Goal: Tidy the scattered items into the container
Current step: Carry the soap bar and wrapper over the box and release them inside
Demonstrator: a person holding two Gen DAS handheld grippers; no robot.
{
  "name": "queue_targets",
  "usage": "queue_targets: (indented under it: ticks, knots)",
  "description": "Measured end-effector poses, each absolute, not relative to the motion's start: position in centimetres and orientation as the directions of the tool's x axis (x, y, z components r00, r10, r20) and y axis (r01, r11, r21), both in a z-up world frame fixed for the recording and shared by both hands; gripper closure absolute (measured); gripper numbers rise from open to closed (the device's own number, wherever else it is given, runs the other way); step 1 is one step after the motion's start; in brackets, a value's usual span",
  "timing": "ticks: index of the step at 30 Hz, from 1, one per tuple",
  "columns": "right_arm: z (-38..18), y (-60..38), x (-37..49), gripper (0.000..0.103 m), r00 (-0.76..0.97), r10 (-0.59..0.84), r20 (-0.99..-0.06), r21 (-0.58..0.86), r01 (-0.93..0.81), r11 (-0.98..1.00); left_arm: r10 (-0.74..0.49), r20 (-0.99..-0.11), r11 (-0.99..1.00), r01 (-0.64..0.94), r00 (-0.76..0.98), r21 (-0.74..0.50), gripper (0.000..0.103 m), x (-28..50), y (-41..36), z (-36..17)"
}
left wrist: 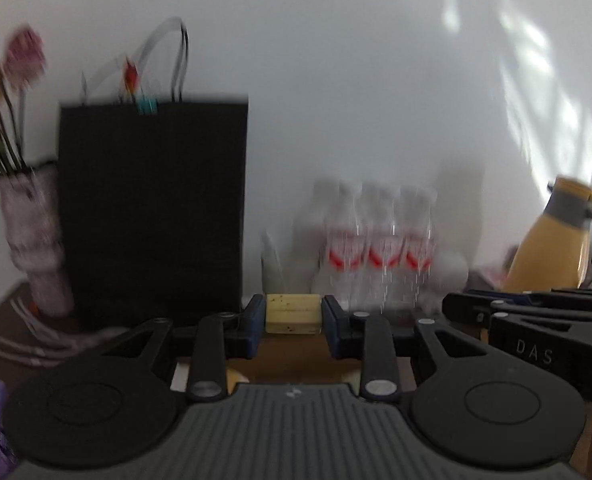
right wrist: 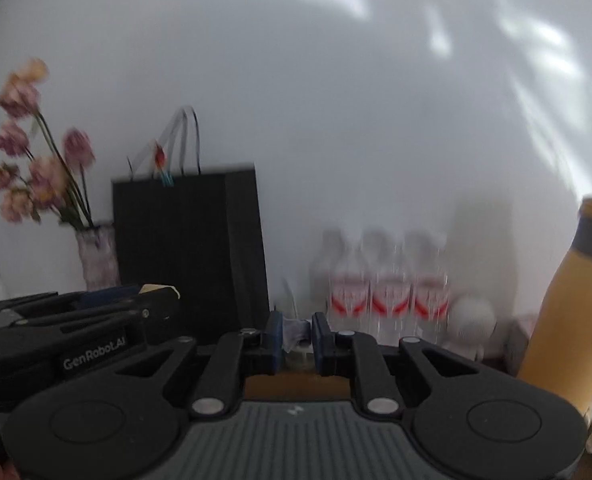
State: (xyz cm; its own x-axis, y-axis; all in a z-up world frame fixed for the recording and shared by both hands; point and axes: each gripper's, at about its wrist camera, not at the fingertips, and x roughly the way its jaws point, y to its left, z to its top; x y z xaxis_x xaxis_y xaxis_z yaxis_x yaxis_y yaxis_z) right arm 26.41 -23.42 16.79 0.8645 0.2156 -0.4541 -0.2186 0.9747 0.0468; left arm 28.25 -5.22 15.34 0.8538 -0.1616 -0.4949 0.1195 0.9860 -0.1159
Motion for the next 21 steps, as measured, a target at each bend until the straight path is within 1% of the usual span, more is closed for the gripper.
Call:
queue_targets:
  ticks: [1,2,4,6,7,9,10,11,13,14,15,17,18,20,21]
  knots:
    - [16.0,-23.6,28.6,0.089,0.819,0.192,-0.540,0.025,-0.213,0.977,-0.191,-0.555,0.980,0.126,0.809,-0.154,0.072,30.2,-5.0,14.2]
    - [15.1,-24.0,30.5,0.089,0.773,0.186,-0.606,0.019,-0.220,0.975,-0.197,-0.602,0.978,0.109,0.774,-0.179,0.072,31.7,-4.8,13.0]
    - [12.6,-24.5,33.4,0.089,0.679,0.149,-0.719,0.008,-0.207,0.978,-0.185,-0.670,0.982,0.107,0.719,-0.156,0.072,33.9,-5.2,10.4]
    - [10.1,-24.7,35.0,0.089,0.611,0.138,-0.779,0.013,-0.205,0.979,-0.171,-0.717,0.985,0.106,0.676,-0.135,0.072,35.5,-5.5,8.0]
    - [9.0,-24.7,35.5,0.089,0.588,0.136,-0.797,0.013,-0.208,0.978,-0.170,-0.735,0.985,0.088,0.657,-0.150,0.072,36.3,-5.4,7.0]
    - [7.4,-24.5,36.5,0.087,0.563,0.130,-0.816,0.009,-0.213,0.977,-0.163,-0.765,0.985,0.061,0.623,-0.160,0.069,37.4,-5.2,5.7]
    - [6.9,-24.3,37.1,0.086,0.547,0.134,-0.827,0.016,-0.216,0.976,-0.157,-0.776,0.987,0.061,0.611,-0.151,0.059,37.8,-5.2,5.3]
    - [6.4,-24.2,37.6,0.086,0.535,0.138,-0.834,0.021,-0.218,0.976,-0.150,-0.781,0.988,0.059,0.607,-0.144,0.053,38.0,-5.2,5.1]
    - [5.9,-23.9,38.0,0.081,0.526,0.120,-0.842,0.000,-0.223,0.975,-0.152,-0.778,0.988,0.067,0.610,-0.141,0.052,38.4,-5.1,5.3]
    - [5.8,-23.7,38.1,0.076,0.528,0.115,-0.841,-0.006,-0.223,0.975,-0.150,-0.775,0.988,0.062,0.614,-0.142,0.050,38.5,-4.9,5.5]
    - [6.0,-23.7,38.2,0.069,0.531,0.117,-0.839,-0.003,-0.219,0.976,-0.147,-0.769,0.988,0.056,0.622,-0.144,0.048,38.3,-4.7,6.0]
    - [6.5,-23.9,38.2,0.059,0.539,0.137,-0.831,0.031,-0.201,0.979,-0.132,-0.762,0.990,0.045,0.634,-0.134,0.036,38.2,-4.2,7.0]
    - [6.9,-24.0,38.2,0.054,0.543,0.161,-0.824,0.063,-0.194,0.979,-0.120,-0.758,0.991,0.036,0.642,-0.127,0.035,38.0,-4.0,7.6]
    - [7.9,-24.2,38.0,0.048,0.534,0.220,-0.816,0.139,-0.189,0.972,-0.112,-0.757,0.992,0.031,0.644,-0.120,0.029,37.5,-3.5,8.5]
    - [8.3,-24.1,37.8,0.048,0.528,0.249,-0.812,0.172,-0.191,0.966,-0.107,-0.759,0.993,0.032,0.642,-0.113,0.027,37.2,-3.3,9.0]
